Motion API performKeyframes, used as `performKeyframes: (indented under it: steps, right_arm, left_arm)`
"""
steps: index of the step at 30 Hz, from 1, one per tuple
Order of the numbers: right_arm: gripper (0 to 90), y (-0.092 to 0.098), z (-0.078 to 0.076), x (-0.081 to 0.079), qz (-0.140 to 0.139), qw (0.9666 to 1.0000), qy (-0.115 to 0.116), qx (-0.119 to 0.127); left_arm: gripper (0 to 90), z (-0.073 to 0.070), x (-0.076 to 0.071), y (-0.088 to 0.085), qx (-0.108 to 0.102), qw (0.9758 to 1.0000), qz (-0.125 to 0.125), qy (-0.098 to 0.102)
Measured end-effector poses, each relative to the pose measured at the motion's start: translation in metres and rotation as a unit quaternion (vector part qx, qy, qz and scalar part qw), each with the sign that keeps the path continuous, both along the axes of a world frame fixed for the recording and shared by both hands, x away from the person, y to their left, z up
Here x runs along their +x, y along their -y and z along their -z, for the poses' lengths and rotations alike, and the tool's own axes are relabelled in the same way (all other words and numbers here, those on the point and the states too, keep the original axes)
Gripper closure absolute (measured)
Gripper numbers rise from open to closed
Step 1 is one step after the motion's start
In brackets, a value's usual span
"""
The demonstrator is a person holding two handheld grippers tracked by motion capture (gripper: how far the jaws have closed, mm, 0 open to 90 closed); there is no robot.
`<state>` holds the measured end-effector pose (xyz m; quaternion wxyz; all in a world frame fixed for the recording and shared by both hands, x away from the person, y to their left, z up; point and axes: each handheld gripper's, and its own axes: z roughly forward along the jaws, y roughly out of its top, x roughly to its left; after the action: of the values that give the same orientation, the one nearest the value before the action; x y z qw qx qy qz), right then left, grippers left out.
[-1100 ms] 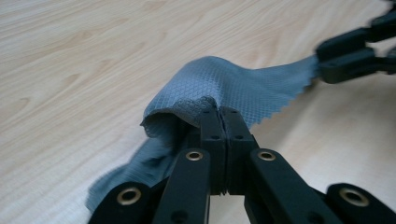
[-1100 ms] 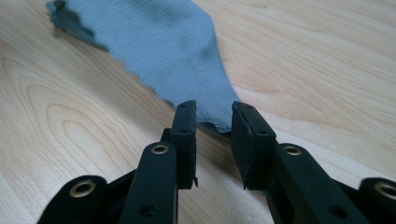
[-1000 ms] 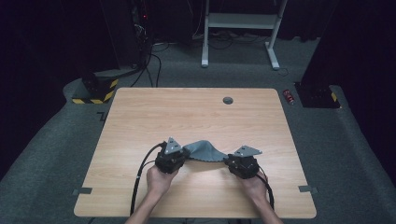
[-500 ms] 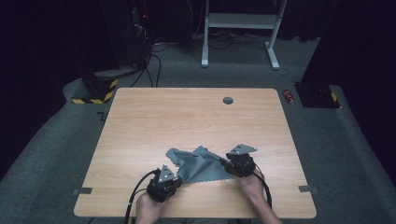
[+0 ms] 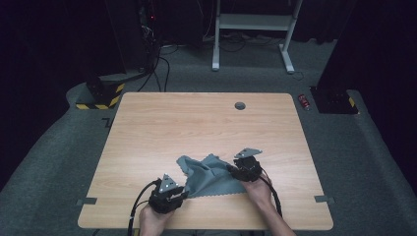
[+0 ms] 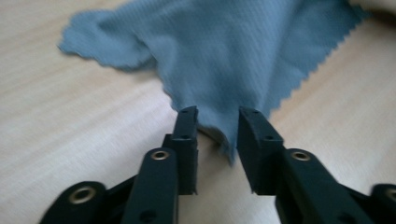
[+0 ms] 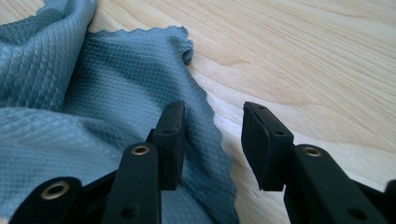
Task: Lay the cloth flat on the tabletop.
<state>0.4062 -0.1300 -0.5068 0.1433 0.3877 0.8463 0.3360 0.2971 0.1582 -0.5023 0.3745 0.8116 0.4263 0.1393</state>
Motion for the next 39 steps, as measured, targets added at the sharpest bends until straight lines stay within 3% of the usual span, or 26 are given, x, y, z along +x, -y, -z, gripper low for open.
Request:
performKeyframes:
  steps: [1, 8, 12, 13, 21, 23, 27, 29, 33, 39]
  right_arm:
    - [63.6, -0.004, 0.002, 0.002, -0.007, 1.0, -0.005, -0.002]
    - [86.0, -0.01, 0.004, 0.004, -0.031, 0.9994, -0.011, -0.01]
    - [88.3, -0.008, -0.003, -0.001, -0.03, 0.9995, 0.006, -0.003]
    - [88.3, -0.006, -0.006, -0.002, -0.028, 0.9996, 0.01, 0.001]
    - [88.3, 0.014, -0.02, -0.011, -0.014, 0.9993, 0.033, 0.008]
    - [88.1, 0.024, -0.016, -0.014, -0.006, 0.9997, 0.023, -0.003]
    - [84.6, 0.033, -0.007, -0.013, 0.0, 0.9999, 0.004, -0.011]
    - [83.1, 0.033, -0.007, -0.014, 0.0, 0.9999, 0.003, -0.01]
    - [71.4, 0.023, -0.02, -0.011, -0.005, 0.9998, 0.018, 0.005]
    - [64.9, -0.001, -0.022, 0.016, -0.002, 1.0, 0.005, 0.004]
  left_arm:
    - [62.5, -0.001, 0.006, 0.003, 0.001, 0.9999, -0.009, 0.01]
    - [54.9, 0.007, 0.031, 0.015, 0.018, 0.9993, -0.029, 0.013]
    - [53.1, 0.014, 0.04, 0.02, 0.034, 0.9985, -0.041, 0.015]
    - [53.0, 0.016, 0.04, 0.02, 0.042, 0.9981, -0.042, 0.017]
    - [50.1, 0.02, 0.037, 0.015, 0.035, 0.9977, -0.047, 0.035]
    - [49.7, 0.024, 0.034, 0.013, 0.022, 0.9974, -0.049, 0.048]
    - [47.9, 0.024, 0.034, 0.013, 0.024, 0.9972, -0.052, 0.047]
    - [47.4, 0.024, 0.034, 0.013, 0.025, 0.9971, -0.053, 0.048]
    - [44.9, 0.024, 0.035, 0.012, 0.025, 0.997, -0.057, 0.047]
    - [41.1, 0.024, 0.035, 0.013, 0.024, 0.997, -0.057, 0.045]
